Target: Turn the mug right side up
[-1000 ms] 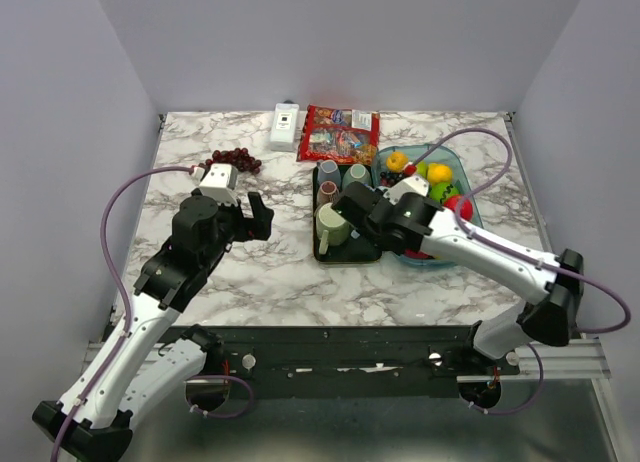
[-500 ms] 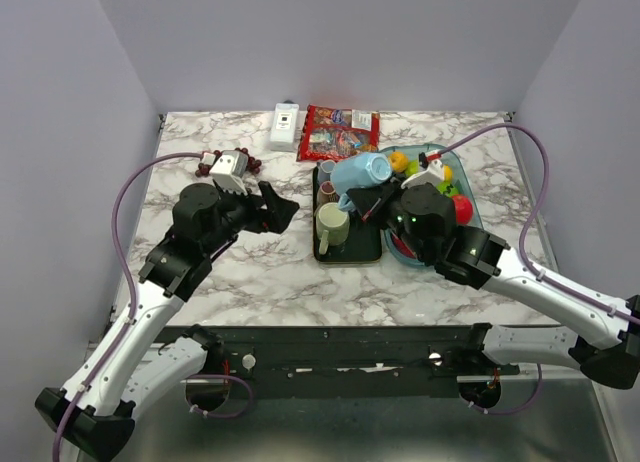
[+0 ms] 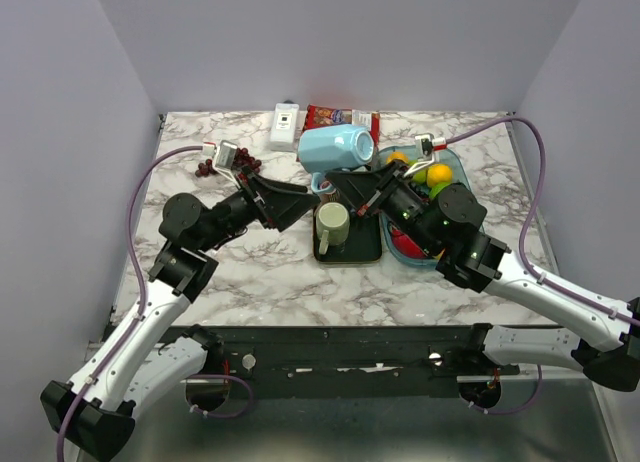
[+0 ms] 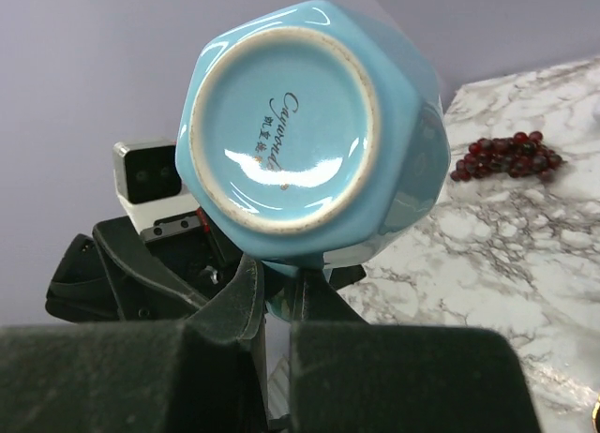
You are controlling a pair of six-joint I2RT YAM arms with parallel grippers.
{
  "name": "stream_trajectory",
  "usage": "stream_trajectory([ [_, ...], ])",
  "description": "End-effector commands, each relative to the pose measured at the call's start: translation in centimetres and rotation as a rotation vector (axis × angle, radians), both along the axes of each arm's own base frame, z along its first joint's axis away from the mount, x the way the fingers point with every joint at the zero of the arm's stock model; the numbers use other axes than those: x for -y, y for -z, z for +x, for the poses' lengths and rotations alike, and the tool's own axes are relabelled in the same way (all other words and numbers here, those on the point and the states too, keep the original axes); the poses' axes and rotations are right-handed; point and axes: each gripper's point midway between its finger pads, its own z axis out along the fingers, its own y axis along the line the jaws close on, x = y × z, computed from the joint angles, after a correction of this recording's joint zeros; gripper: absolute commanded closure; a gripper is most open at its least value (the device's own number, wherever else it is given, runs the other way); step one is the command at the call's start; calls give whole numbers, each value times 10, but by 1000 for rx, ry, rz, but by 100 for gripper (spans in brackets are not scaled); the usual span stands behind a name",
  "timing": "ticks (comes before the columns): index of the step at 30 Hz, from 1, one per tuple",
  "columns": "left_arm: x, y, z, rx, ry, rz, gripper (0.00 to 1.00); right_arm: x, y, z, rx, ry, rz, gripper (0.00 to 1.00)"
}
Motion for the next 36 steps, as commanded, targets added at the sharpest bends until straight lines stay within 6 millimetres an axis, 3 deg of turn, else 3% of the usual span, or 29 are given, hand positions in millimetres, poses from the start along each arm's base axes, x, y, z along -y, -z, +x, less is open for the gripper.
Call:
stream_trajectory([
  [1, 4, -48, -30, 43, 152, -192, 1, 15, -85, -30, 201, -83, 200, 100],
  [6, 4, -70, -38, 53, 205, -275, 1, 18, -97, -44, 247, -139, 237, 100],
  [10, 7, -76, -38, 14, 251, -315, 4, 18, -101, -52, 257, -172, 261, 100],
  [21, 6, -94, -44, 28, 309, -389, 29, 9, -100, -57, 276, -223, 276, 99],
  [27, 15, -73, -26, -21, 256, -313, 31, 2, -74, -39, 184, -168, 217, 100],
  [31, 16, -57, -24, -1, 230, -251, 27, 1, -62, -28, 147, -119, 184, 100],
  [36, 14, -37, -26, 153, 185, -123, 20, 0, -48, -13, 91, -53, 121, 100],
])
